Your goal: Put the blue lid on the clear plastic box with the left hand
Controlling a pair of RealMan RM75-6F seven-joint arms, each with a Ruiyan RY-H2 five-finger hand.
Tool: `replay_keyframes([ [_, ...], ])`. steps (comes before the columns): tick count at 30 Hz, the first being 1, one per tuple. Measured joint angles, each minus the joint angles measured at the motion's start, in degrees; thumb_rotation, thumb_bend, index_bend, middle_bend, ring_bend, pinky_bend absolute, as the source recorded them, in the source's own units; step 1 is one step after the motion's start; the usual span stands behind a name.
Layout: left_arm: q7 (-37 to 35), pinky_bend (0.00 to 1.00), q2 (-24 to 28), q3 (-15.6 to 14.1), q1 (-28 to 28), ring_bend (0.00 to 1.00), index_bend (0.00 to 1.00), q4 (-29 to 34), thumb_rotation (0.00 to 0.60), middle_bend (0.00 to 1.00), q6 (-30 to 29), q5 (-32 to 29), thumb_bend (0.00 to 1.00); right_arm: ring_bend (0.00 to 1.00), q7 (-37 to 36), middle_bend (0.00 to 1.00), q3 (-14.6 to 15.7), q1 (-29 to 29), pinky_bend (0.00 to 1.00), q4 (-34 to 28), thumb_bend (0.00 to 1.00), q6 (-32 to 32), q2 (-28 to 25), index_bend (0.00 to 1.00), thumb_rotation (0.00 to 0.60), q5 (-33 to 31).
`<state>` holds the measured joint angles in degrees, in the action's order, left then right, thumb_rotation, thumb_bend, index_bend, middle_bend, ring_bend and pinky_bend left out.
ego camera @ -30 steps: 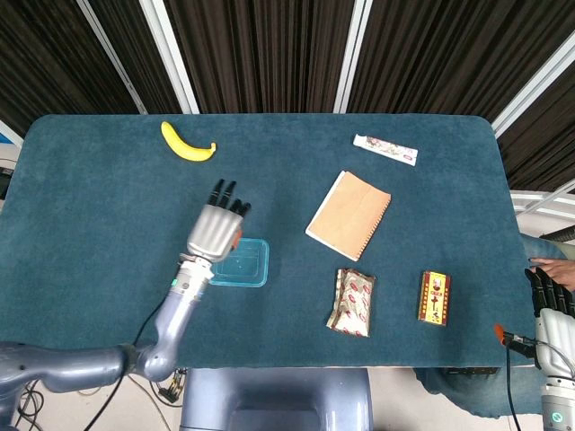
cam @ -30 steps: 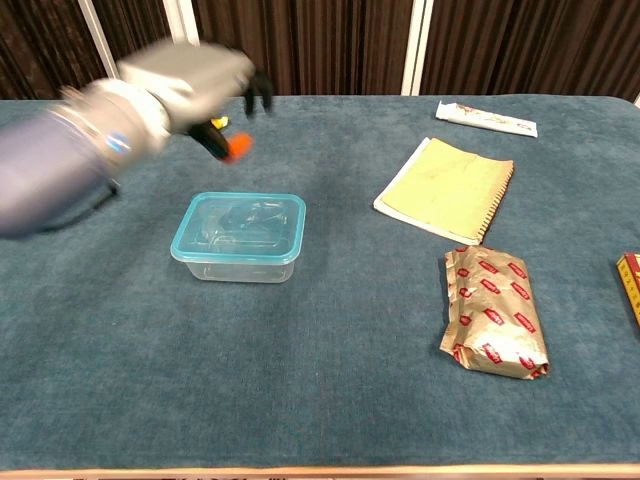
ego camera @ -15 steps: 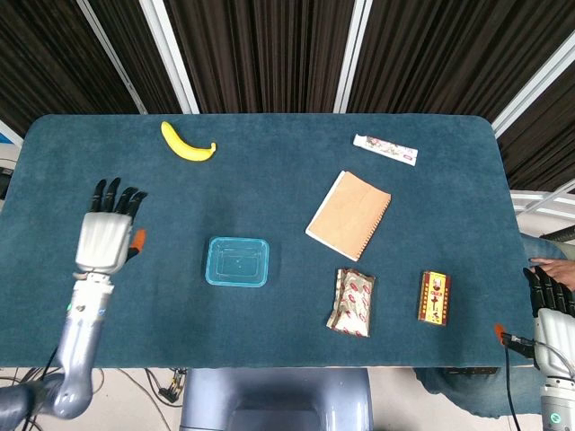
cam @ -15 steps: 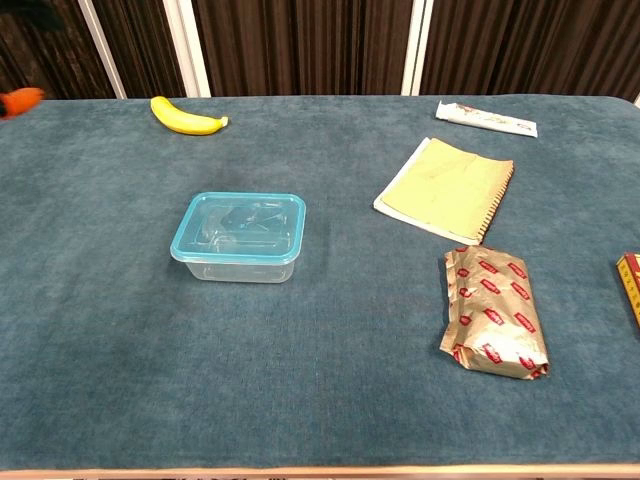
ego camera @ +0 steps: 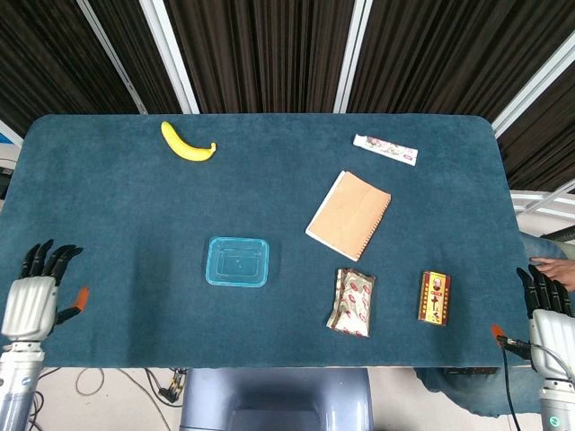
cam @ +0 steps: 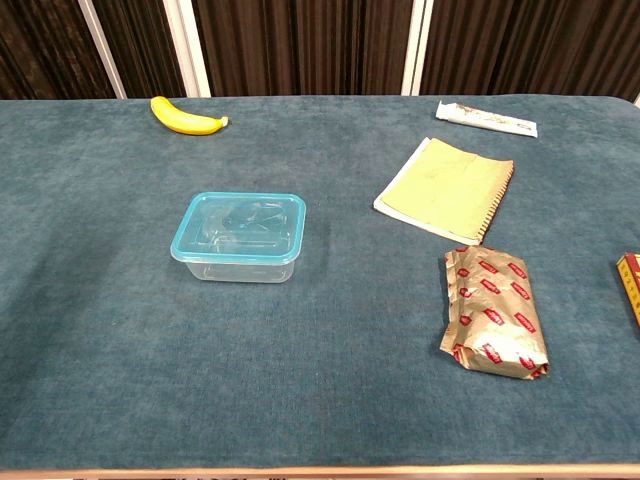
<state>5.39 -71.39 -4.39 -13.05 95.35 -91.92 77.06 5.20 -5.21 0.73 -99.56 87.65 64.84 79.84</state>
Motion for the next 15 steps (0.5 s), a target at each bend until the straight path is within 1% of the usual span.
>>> replay_keyframes([
  [3,-1.11,0.0,0.58,0.16,0.66,0.0,0.18,-0.49,0.6,0.15,0.0,0.44,0.36,0.0,0.0,0.0,0.05,-0.03,0.0,0.12,0.27,0.05,0.0,0.04,0.6,0.28],
  [7,-3.15,0.0,1.29,1.09,1.31,0.0,0.18,-1.1,0.6,0.15,0.29,0.68,0.36,0.0,0.11,0.0,0.08,0.02,0.0,0.16,0.27,0.27,0.05,0.04,0.6,0.47],
  [10,-4.74,0.0,2.0,2.13,1.64,0.0,0.18,-1.25,0.6,0.15,1.4,-0.21,0.36,0.0,0.12,0.0,0.03,0.14,0.0,0.06,0.27,0.4,0.07,0.04,0.6,0.28],
  [15,-5.07,0.0,2.82,3.36,2.22,0.0,0.17,-1.28,0.6,0.15,2.76,-0.93,0.36,0.0,0.39,0.0,-0.04,0.02,0.0,0.04,0.27,0.28,0.2,0.04,0.6,0.27],
])
